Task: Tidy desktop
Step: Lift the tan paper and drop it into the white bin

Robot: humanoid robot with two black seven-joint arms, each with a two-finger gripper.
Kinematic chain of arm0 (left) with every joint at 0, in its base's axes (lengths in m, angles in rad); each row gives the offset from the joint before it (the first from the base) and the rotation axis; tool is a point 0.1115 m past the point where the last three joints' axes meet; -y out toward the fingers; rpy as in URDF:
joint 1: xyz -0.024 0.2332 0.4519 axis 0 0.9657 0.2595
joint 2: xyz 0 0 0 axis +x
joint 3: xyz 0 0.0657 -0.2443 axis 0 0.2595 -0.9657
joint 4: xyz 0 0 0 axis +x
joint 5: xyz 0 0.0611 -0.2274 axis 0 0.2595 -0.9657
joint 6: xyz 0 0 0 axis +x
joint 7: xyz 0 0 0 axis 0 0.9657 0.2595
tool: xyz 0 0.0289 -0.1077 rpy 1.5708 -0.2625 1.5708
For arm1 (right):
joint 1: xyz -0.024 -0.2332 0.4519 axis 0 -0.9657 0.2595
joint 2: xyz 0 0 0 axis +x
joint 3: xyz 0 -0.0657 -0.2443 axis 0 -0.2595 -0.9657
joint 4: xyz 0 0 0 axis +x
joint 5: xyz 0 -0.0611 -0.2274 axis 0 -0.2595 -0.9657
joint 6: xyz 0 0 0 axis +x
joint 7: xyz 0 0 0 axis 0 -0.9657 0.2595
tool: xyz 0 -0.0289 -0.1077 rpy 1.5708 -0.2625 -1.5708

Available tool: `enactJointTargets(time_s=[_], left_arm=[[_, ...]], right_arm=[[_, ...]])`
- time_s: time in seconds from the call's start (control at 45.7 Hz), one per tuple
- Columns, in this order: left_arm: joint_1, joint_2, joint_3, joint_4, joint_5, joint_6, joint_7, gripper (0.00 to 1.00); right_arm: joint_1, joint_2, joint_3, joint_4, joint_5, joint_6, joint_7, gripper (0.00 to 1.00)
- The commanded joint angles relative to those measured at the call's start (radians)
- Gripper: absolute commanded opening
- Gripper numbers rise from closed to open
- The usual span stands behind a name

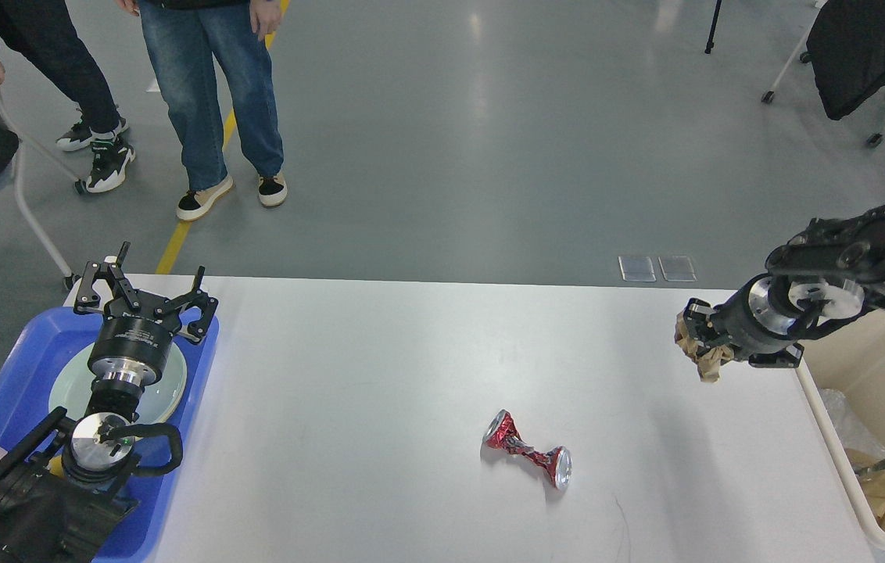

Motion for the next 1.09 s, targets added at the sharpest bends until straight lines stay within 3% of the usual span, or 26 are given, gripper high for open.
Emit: enactJointTargets(time_s=[0.0,0.153,0.35,0.591,0.788,0.985,1.073], left_arm=[[0.000,0.000,0.000,0.000,0.000,0.000,0.000,0.96],[0.000,0.000,0.000,0.000,0.000,0.000,0.000,0.96],[0.000,0.000,0.000,0.000,0.000,0.000,0.000,0.96],[0.000,0.000,0.000,0.000,0.000,0.000,0.000,0.96],[0.000,0.000,0.000,0.000,0.000,0.000,0.000,0.96],[0.000,0.000,0.000,0.000,0.000,0.000,0.000,0.96],[0.000,0.000,0.000,0.000,0.000,0.000,0.000,0.96]], right_arm=[[0.187,0.007,-0.081,0.093,0.007,0.119,0.002,0.00],[0.415,0.001,-0.150,0.213,0.002,0.282,0.003,0.00],[0.672,-0.017,-0.199,0.369,-0.004,0.419,0.003,0.00],[0.795,-0.040,-0.210,0.468,-0.001,0.449,0.003,0.00],[0.781,-0.045,-0.312,0.440,0.004,0.359,0.005,0.00],[0.689,-0.118,-0.480,0.423,-0.001,0.086,0.003,0.00],[0.576,-0.186,-0.492,0.336,-0.004,0.025,0.003,0.00]])
